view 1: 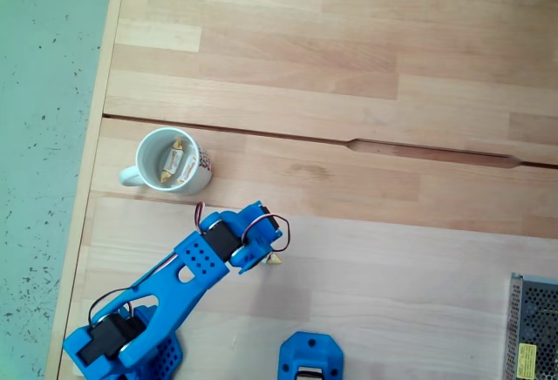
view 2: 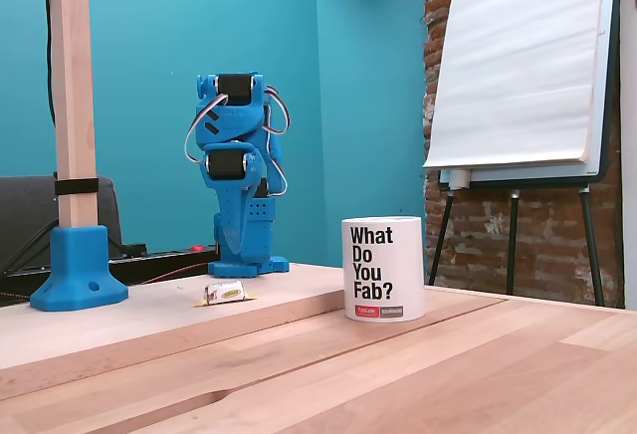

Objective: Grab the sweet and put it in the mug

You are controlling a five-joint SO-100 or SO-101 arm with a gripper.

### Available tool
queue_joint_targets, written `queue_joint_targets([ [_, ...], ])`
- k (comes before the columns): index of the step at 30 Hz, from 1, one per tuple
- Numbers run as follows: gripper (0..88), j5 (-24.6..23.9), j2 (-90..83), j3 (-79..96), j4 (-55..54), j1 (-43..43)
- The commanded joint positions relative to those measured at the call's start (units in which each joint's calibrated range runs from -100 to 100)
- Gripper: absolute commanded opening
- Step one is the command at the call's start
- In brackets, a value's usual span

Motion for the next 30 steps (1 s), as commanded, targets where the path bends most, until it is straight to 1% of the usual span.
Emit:
queue_joint_targets([
  [1,0.0,0.1,-0.7,0.5,-0.3,0.4],
  [14,0.0,0.2,-0.7,2.6,-0.6,0.4],
  [18,9.1,0.2,-0.7,2.7,-0.5,0.4],
  [22,16.1,0.2,-0.7,2.7,0.2,0.4],
  [26,21.1,0.1,-0.7,2.7,0.3,0.4],
  [30,23.8,0.1,-0.7,2.8,0.3,0.4],
])
